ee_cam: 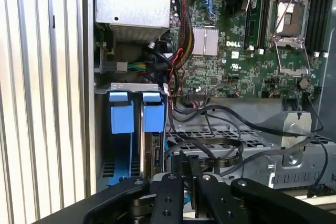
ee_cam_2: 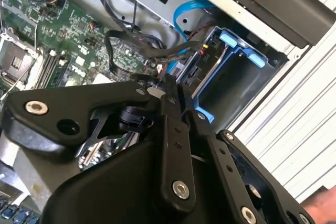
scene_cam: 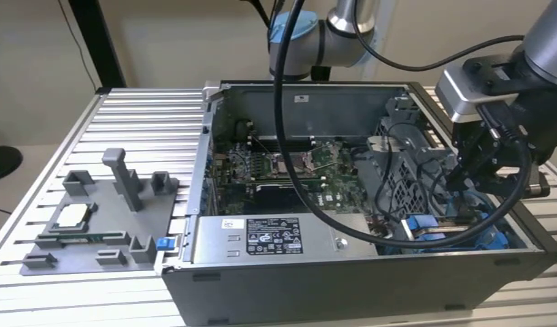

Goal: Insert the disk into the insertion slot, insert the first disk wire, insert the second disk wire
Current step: 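Insert the second disk wire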

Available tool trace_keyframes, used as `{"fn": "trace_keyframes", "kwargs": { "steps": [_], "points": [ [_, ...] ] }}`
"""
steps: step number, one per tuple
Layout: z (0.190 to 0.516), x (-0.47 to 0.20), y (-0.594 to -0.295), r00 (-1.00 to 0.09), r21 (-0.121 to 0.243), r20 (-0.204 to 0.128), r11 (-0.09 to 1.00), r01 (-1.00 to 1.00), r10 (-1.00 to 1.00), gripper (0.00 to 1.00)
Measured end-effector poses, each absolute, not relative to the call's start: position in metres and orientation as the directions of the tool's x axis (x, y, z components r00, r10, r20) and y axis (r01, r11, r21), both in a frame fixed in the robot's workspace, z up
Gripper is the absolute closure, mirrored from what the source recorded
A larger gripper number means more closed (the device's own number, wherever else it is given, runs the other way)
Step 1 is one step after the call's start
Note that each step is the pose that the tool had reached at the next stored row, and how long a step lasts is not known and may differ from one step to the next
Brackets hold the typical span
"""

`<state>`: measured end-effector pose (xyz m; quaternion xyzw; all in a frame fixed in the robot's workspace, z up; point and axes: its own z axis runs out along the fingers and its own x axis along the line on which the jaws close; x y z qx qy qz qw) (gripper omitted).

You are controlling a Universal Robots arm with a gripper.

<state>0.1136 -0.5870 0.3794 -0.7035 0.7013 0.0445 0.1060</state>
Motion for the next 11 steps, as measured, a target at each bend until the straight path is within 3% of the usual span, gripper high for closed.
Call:
{"fn": "trace_keyframes", "kwargs": {
  "steps": [11],
  "points": [
    [0.3712, 0.1132, -0.5870, 0.017, -0.108, -0.210, 0.006, -0.994, -0.978, 1.00]
  ]
}}
